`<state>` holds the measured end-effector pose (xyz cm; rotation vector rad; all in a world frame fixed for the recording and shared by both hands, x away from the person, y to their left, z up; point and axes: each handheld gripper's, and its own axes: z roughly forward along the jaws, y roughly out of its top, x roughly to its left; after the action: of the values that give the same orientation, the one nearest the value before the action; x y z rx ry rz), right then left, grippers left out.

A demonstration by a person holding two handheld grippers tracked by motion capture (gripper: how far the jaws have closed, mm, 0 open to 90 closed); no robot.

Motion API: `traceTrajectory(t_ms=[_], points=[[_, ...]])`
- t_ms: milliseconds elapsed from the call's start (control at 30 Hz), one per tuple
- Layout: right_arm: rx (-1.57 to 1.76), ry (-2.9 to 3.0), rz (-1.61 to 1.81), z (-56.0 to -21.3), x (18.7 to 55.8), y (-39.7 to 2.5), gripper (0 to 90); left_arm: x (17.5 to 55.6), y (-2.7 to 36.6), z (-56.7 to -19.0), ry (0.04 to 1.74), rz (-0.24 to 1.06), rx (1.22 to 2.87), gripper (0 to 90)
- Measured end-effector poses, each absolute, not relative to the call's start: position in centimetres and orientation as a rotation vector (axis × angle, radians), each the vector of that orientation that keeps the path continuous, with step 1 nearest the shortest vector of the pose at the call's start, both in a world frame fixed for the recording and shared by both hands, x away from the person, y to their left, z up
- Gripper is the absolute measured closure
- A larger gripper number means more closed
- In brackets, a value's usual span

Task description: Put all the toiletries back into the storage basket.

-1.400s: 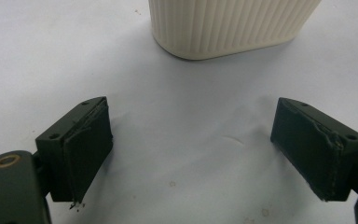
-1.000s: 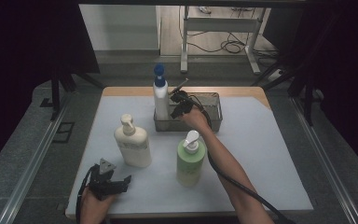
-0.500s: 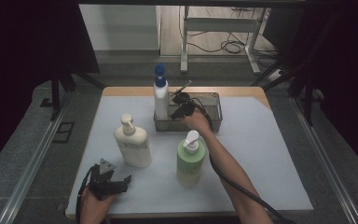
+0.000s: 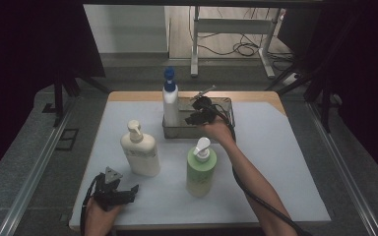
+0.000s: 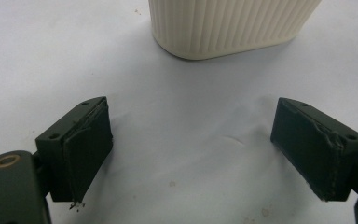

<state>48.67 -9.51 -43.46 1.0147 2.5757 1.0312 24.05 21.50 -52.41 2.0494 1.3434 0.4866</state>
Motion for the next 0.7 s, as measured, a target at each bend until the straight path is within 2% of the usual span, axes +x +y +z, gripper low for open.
traceTrajectory(t_ms=[200, 700], points=[[0.969, 2.528, 1.121, -42.8, 46.8, -11.5, 48.7, 24.1, 21.5, -52.4, 1.342, 0.489, 2.05, 12.2], [0.934, 2.509, 1.202, -43.4, 42.3, -16.1, 29.0, 24.1, 21.5, -52.4, 1.344, 0.487, 2.051, 12.1]])
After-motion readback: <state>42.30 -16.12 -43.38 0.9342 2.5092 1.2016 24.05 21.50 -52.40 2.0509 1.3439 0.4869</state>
